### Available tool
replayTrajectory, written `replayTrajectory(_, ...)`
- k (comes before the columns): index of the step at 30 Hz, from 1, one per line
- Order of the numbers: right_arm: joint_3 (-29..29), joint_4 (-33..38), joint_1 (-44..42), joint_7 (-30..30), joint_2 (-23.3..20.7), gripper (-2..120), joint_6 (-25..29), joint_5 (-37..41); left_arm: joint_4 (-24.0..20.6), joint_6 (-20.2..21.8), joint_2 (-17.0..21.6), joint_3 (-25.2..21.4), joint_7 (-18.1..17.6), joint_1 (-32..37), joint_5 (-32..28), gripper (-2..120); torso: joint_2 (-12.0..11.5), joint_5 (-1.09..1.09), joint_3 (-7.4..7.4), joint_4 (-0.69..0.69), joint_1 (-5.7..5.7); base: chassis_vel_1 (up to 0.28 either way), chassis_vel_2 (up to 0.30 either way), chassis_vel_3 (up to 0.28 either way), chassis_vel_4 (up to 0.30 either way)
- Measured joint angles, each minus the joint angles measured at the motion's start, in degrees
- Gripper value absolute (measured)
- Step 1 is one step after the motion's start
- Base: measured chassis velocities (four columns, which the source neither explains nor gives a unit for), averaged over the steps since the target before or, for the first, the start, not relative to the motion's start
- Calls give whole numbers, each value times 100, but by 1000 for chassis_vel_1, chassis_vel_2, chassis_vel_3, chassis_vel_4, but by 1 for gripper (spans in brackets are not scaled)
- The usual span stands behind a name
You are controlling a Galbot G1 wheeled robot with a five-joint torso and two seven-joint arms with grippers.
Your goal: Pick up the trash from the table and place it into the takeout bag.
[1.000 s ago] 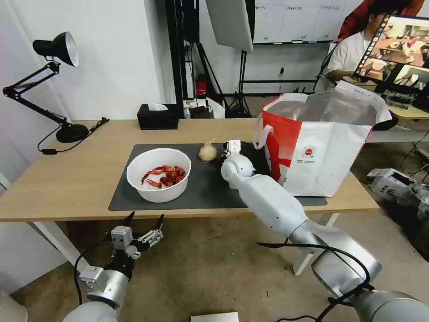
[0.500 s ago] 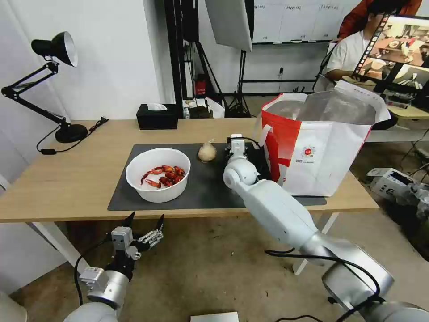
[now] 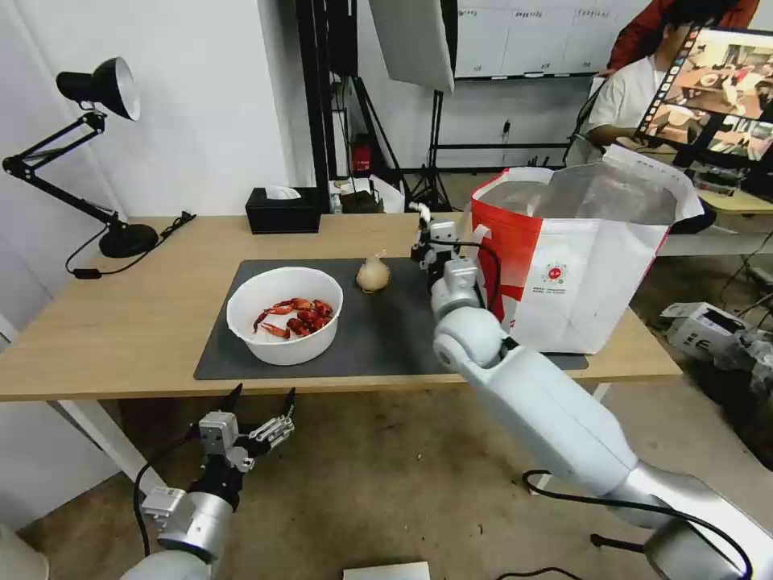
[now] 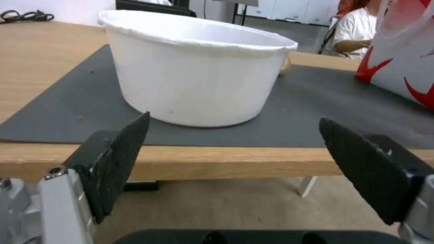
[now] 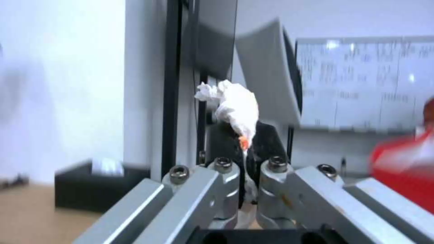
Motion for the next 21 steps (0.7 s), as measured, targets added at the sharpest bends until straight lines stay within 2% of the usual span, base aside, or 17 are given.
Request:
replayTrajectory(3, 182, 135, 7, -29, -149, 0, 137, -75, 2, -4, -15, 8, 2, 9, 27, 100, 0, 0, 0, 0, 0, 0, 0, 0, 0)
replayTrajectory(7, 553, 287, 106, 258, -372, 0, -77, -200, 0, -8, -32, 16, 4, 32, 50, 100, 0, -1, 0, 0, 0, 0, 0, 0, 0)
replayTrajectory(10, 813, 331, 232, 541, -673, 0, -594, -122, -15, -11, -34, 20, 5, 46, 58, 100, 0, 0, 0, 0, 0, 0, 0, 0, 0)
replayTrajectory(11, 813, 331, 232, 541, -673, 0, -594, -122, -15, -11, -34, 20, 5, 46, 58, 100, 0, 0, 0, 0, 0, 0, 0, 0, 0)
replayTrajectory(14, 923, 388, 282, 622, -957, 0, -1150, 204, -36, -14, -63, 16, 10, 49, 54, 100, 0, -1, 0, -1, 0, 0, 0, 0, 0)
replayTrajectory(21, 950, 404, 188, 722, -1053, 0, -1411, 477, -68, -22, -85, 8, 15, 70, 48, 100, 0, 0, 0, 0, 0, 0, 0, 0, 0)
